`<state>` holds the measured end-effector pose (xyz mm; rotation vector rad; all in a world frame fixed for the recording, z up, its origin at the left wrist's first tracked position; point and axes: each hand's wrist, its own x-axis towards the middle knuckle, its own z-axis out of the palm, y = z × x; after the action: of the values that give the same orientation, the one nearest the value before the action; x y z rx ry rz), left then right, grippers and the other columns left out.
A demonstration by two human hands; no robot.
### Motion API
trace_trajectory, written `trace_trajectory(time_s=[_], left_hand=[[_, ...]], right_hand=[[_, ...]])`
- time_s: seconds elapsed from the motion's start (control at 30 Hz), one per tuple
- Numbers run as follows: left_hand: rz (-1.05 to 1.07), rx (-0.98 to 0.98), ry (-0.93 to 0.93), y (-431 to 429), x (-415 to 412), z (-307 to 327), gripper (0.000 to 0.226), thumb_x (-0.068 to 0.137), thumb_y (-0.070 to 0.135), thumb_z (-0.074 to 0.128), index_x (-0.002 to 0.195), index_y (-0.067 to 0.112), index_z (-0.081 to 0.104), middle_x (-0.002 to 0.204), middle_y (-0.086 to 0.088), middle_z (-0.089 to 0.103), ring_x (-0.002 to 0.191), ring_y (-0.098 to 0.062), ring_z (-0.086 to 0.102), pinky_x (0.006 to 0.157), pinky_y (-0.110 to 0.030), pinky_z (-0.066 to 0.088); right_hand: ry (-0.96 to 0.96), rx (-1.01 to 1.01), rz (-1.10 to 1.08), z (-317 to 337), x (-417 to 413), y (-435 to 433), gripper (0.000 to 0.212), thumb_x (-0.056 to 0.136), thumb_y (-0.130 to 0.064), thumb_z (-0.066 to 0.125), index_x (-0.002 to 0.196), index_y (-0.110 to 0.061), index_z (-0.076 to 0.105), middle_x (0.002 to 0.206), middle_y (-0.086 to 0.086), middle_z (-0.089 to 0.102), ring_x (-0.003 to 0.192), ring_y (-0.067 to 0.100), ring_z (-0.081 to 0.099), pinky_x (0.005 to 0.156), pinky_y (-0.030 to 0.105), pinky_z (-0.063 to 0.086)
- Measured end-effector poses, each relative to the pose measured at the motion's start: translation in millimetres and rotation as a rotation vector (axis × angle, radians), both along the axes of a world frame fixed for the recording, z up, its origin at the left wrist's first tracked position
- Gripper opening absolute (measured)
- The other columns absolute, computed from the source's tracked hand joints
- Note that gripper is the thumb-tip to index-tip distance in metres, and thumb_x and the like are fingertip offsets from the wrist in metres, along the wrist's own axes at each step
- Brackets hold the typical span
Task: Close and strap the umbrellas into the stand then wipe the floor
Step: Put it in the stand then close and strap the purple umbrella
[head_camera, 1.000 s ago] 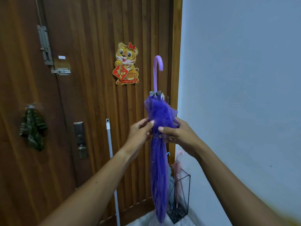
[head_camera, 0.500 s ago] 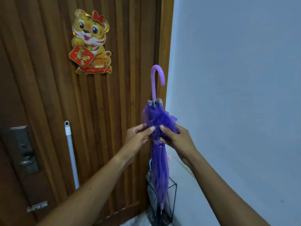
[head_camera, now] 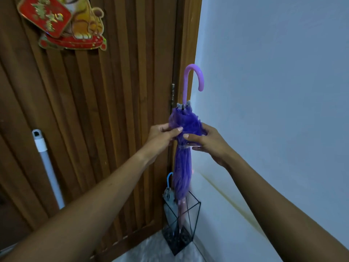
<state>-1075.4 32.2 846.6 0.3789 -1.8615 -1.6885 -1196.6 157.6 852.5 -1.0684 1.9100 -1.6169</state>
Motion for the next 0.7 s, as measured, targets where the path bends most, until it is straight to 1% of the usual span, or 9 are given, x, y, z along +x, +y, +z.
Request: trace_trajectory(time_s=[0.1,0.17,0.3,0.37,0.43,0.5,0.6,0.67,0.7], left_hand=[[-0.001,0.002,-0.008,-23.2,-20.6,-20.5,0.021,0.094,0.014,0.065,0.113,0.008,0.072,0.102,-0.003,0.077,0.081,-0.003,0.072,0.064,-0.014,0.054],[-0.014,0.013,-0.026,-36.2,-35.4,-35.4,0.02,0.093,0.011,0.066,0.112,0.008,0.072,0.099,-0.001,0.076,0.079,-0.001,0.071,0.065,-0.014,0.054],[-0.051,0.079,-0.095,-56.3,-68.5,-72.5,0.021,0.092,0.006,0.066,0.111,0.011,0.072,0.099,0.001,0.077,0.089,-0.009,0.073,0.076,-0.021,0.057],[-0.048,0.118,-0.123,-64.4,-85.6,-91.6,0.02,0.091,0.004,0.066,0.109,0.012,0.072,0.091,0.007,0.077,0.088,-0.01,0.073,0.072,-0.018,0.057],[-0.033,0.145,-0.159,-72.4,-102.9,-111.9,0.022,0.091,0.0,0.066,0.11,0.008,0.07,0.08,0.012,0.076,0.078,-0.002,0.072,0.064,-0.013,0.054],[-0.015,0.17,-0.219,-81.8,-122.7,-137.2,0.022,0.09,-0.001,0.066,0.11,0.007,0.07,0.072,0.014,0.075,0.07,0.002,0.07,0.061,-0.011,0.052],[-0.002,0.218,-0.353,-96.8,-155.6,-179.4,0.015,0.09,0.003,0.068,0.094,0.017,0.07,0.066,0.017,0.073,0.067,0.002,0.068,0.059,-0.011,0.051],[0.012,0.263,-0.433,-105.4,-178.2,-211.0,0.017,0.091,-0.001,0.065,0.096,0.014,0.068,0.063,0.016,0.072,0.063,0.004,0.067,0.056,-0.01,0.049],[0.018,0.28,-0.466,-109.6,-189.0,-227.4,0.016,0.091,-0.002,0.065,0.1,0.011,0.068,0.068,0.013,0.073,0.064,0.001,0.067,0.058,-0.011,0.051]], right_hand=[[0.033,0.035,-0.044,-18.1,-17.8,-22.0,0.043,0.084,-0.025,0.079,0.123,-0.019,0.063,0.112,0.0,0.071,0.101,0.02,0.07,0.07,0.022,0.057],[0.031,0.04,-0.069,-35.0,-29.9,-32.8,0.043,0.084,-0.023,0.08,0.123,-0.018,0.064,0.112,0.0,0.071,0.1,0.018,0.068,0.071,0.022,0.055],[-0.013,0.047,-0.089,-70.1,-59.3,-47.3,0.042,0.082,-0.018,0.081,0.121,-0.015,0.066,0.11,-0.001,0.072,0.093,0.007,0.066,0.065,0.014,0.051],[-0.036,0.052,-0.075,-90.9,-79.1,-55.0,0.043,0.081,-0.017,0.081,0.121,-0.016,0.066,0.11,-0.002,0.072,0.094,0.006,0.066,0.066,0.013,0.052],[-0.066,0.068,-0.059,-115.9,-101.2,-63.7,0.045,0.081,-0.016,0.082,0.122,-0.018,0.066,0.111,-0.003,0.072,0.096,0.007,0.066,0.068,0.014,0.052],[-0.1,0.101,-0.035,-143.6,-125.3,-73.1,0.044,0.081,-0.012,0.081,0.122,-0.015,0.066,0.111,-0.001,0.072,0.095,0.006,0.066,0.071,0.016,0.053],[-0.115,0.169,-0.012,-188.6,-162.4,-89.1,0.041,0.08,-0.006,0.08,0.119,-0.01,0.067,0.106,0.001,0.071,0.084,-0.005,0.065,0.071,0.01,0.05],[-0.139,0.206,-0.017,-222.0,-185.7,-99.2,0.04,0.077,-0.002,0.082,0.114,-0.012,0.068,0.099,0.0,0.071,0.075,-0.01,0.064,0.067,0.008,0.048],[-0.146,0.221,-0.021,-240.3,-197.7,-104.4,0.04,0.076,0.0,0.083,0.112,-0.012,0.069,0.098,0.001,0.072,0.074,-0.011,0.064,0.069,0.007,0.047]])
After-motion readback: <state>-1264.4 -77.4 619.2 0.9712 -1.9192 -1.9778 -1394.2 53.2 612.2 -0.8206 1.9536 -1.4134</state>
